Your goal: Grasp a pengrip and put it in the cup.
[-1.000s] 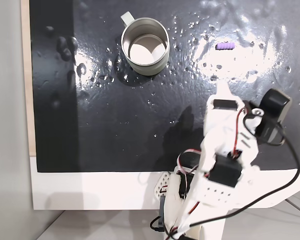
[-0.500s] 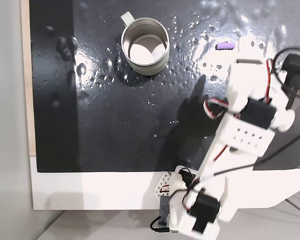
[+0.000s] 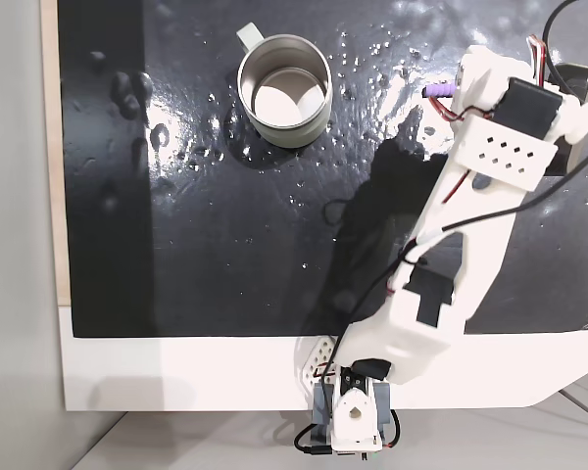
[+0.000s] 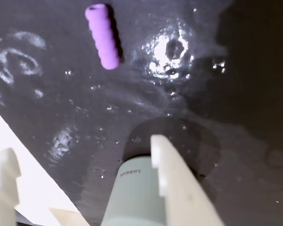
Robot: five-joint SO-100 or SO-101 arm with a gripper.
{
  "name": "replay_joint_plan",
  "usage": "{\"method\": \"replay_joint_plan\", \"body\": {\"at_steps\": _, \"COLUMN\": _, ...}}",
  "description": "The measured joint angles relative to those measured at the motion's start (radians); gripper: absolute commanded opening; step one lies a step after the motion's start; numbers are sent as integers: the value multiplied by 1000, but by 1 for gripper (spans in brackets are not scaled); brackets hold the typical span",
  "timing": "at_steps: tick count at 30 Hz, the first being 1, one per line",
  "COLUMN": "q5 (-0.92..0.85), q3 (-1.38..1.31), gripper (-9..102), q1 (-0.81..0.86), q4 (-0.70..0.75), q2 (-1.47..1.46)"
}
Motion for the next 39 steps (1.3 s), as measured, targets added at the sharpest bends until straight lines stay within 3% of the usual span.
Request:
{"method": "replay_joint_plan", "body": {"at_steps": 12, "q5": 14, "q3": -212, "gripper": 28, "q1": -20, "q4": 15, "q2": -291}}
{"method": "replay_joint_plan", "body": {"at_steps": 28, "q5": 3, "q3": -278, "gripper": 27, "q1": -11, "q4": 14, "q2": -472}}
{"method": "replay_joint_plan", "body": {"at_steps": 39, "q5": -6, "q3": -342, "gripper": 1, "q1": 8, "q4": -31, "q2": -537}}
